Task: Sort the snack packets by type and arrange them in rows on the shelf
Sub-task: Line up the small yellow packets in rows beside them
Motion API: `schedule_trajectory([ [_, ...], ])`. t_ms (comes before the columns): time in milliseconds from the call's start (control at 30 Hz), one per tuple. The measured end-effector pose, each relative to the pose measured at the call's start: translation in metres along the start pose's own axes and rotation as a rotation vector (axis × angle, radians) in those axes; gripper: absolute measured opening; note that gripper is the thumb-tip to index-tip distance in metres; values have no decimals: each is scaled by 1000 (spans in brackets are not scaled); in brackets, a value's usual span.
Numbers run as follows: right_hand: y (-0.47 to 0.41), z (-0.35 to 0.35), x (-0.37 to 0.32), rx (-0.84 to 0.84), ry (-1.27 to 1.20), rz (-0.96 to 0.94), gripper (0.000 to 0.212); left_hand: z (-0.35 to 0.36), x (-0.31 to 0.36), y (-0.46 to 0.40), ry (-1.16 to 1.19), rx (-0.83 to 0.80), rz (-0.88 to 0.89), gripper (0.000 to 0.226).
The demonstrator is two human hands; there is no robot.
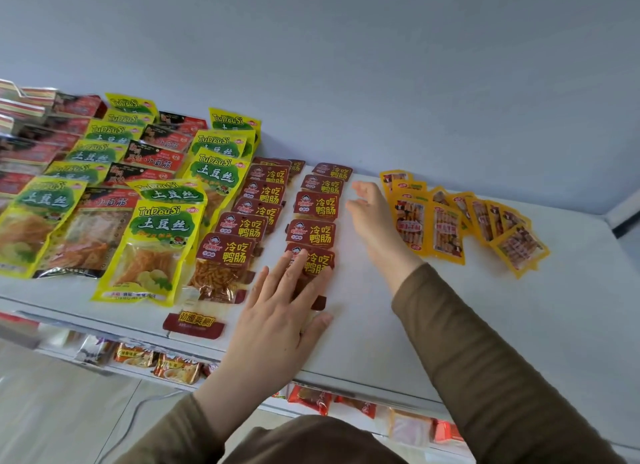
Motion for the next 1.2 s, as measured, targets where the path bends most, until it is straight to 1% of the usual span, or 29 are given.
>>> schedule_trajectory([
  [133, -33, 15, -12, 31, 33, -17, 43, 7, 2, -11, -45, -41, -9, 60],
  [200, -42, 27, -17, -22, 135, -64, 47, 9, 1, -13, -40, -45, -20, 58],
  [300, -48, 42, -19, -93, 347, -148, 46, 10, -2, -14, -42, -49, -23, 57],
  [467, -48, 53, -14, -65, 530, -219, 42, 10, -4, -14, -54, -53, -44, 57],
  [567, -41, 58, -12, -66, 586, -228, 43, 8, -3, -11, -58, -63, -66, 56],
  [633, -38, 55, -14, -101, 547, -200, 45, 5, -1, -12, -65, -85, -73, 57],
  [733, -34, 31, -28, -93, 415, -235, 46, -9, 9, -18, -68, -84, -43, 61],
  [833, -30, -22, -36, -34, 346, -311, 39, -30, 27, -35, -5, -87, 34, 64],
  [967, -10, -111, -10, 77, 305, -172, 23, -44, 59, -88, 39, -46, 144, 62],
  [1033, 2, -139, 11, 145, 308, -114, 21, -39, 78, -123, 32, -16, 205, 62],
  [1100, 13, -148, 31, 146, 335, -82, 27, -25, 94, -160, 23, 1, 229, 60],
  [1133, 18, -146, 39, 126, 377, -83, 30, -17, 100, -178, 34, 4, 224, 58],
  [1200, 27, -136, 50, 89, 548, -120, 33, -2, 105, -208, 80, -6, 192, 56],
])
Point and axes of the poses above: each hand's wrist, its own y-axis away from the middle knuckle, its own z-axis out of the palm, x = y × z, the point moved 3 cm from there along -y, towards the middle knuckle, and after that the axes turned 1 degree about -x, right-handed, at the moved point
